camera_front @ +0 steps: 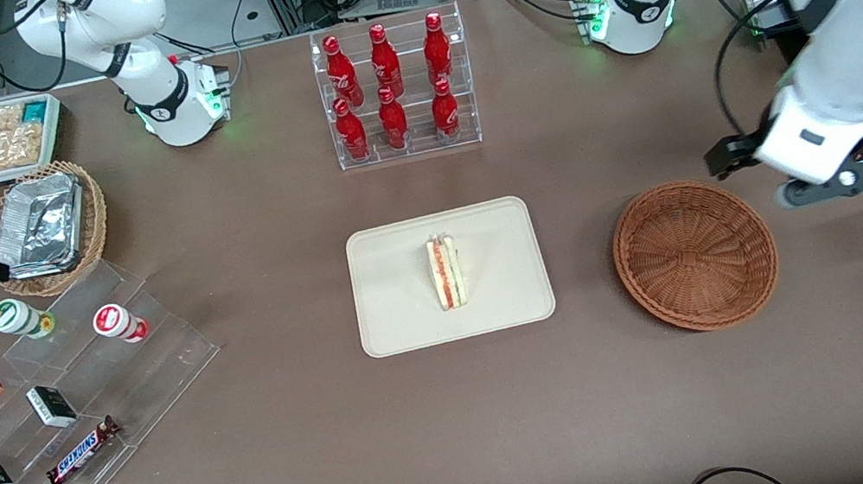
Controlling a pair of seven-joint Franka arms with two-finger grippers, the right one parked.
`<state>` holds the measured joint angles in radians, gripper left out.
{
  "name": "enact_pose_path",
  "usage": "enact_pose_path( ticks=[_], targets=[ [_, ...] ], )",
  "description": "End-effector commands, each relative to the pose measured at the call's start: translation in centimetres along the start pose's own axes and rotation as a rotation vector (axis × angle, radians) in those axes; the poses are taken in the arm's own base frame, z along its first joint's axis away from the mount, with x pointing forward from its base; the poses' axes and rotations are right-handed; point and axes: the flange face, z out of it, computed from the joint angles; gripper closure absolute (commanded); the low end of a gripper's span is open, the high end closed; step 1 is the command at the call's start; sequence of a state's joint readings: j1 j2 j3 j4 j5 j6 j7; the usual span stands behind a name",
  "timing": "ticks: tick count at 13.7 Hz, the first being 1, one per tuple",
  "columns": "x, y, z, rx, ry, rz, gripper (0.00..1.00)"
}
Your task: Place sandwich from basket to tray
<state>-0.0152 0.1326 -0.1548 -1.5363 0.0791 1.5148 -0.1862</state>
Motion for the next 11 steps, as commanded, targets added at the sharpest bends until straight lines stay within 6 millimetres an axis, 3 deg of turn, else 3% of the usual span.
enact_pose_path(
  ticks=[1, 3, 6, 11],
  targets=[
    [-2.4, -3.6, -0.3, -0.059, -0.012, 0.059, 0.0],
    [-2.2, -5.0, -0.3, -0.08, -0.005, 0.097, 0.0],
    [-1.0, -4.8, -0.1, -0.081, 0.023, 0.097, 0.0],
    [-1.3, -5.3, -1.7, -0.057, 0.047, 0.104, 0.0]
  ],
)
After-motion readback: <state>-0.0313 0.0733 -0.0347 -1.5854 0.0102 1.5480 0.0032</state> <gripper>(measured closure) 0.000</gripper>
